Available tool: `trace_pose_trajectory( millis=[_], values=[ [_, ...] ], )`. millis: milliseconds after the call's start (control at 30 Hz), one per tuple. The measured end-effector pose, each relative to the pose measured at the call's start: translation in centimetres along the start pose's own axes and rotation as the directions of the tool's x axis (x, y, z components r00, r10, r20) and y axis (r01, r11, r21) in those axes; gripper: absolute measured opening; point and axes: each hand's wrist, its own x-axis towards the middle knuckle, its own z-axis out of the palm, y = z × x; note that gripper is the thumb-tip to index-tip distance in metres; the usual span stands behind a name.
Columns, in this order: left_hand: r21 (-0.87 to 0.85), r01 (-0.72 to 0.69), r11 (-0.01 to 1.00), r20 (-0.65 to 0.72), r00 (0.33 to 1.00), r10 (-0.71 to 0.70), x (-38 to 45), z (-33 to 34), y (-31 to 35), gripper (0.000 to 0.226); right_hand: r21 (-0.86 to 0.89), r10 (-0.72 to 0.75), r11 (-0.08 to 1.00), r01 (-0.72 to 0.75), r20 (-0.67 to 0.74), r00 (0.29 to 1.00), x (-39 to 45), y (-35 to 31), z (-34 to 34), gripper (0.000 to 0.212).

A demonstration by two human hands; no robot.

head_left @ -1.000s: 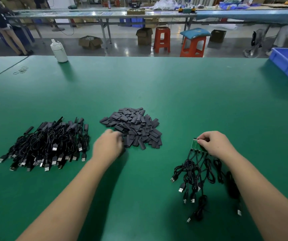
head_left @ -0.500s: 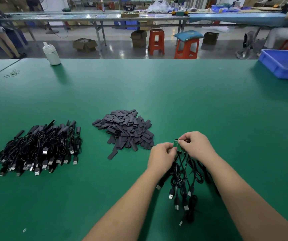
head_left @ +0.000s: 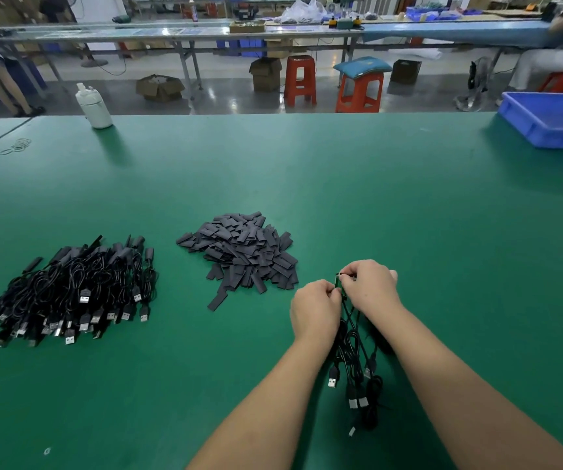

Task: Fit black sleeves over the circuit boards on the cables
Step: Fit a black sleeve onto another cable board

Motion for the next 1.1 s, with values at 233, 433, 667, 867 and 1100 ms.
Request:
trace_pose_trajectory(
  millis=[233,433,667,867,1100],
  values=[
    [-0.334,0.074,0.94,0.046,0.997,-0.062,0.5,-3.3,-2.3,0.024,-0.151,-0.063,0.986,0.066,0.027,0.998,1.0,2.4,-0.2,0.023],
    [-0.448,0.103,0.888,0.26,0.965,0.02,1.0,-8.6,-5.5,0.021,0.224,-0.245,0.942,0.251,-0.053,0.968,-1.7,-0.2,0.2,0.027],
    [-0.588,0.074,0.806,0.275,0.955,0.113,1.6,-11.6,-8.2,0.008,0.759,-0.211,0.54,-0.365,0.541,0.814,-7.0,-6.4,4.8,0.038],
    [-0.557,0.085,0.826,0.299,0.948,0.104,1.8,-13.6,-10.2,0.006,0.772,-0.208,0.563,-0.295,0.478,0.854,-6.9,-7.5,5.7,0.018],
    [-0.498,0.137,0.856,0.262,0.965,-0.002,2.1,-13.9,-11.2,0.007,0.717,-0.231,0.668,-0.2,0.455,0.86,-6.4,-8.6,6.7,0.006]
  ],
)
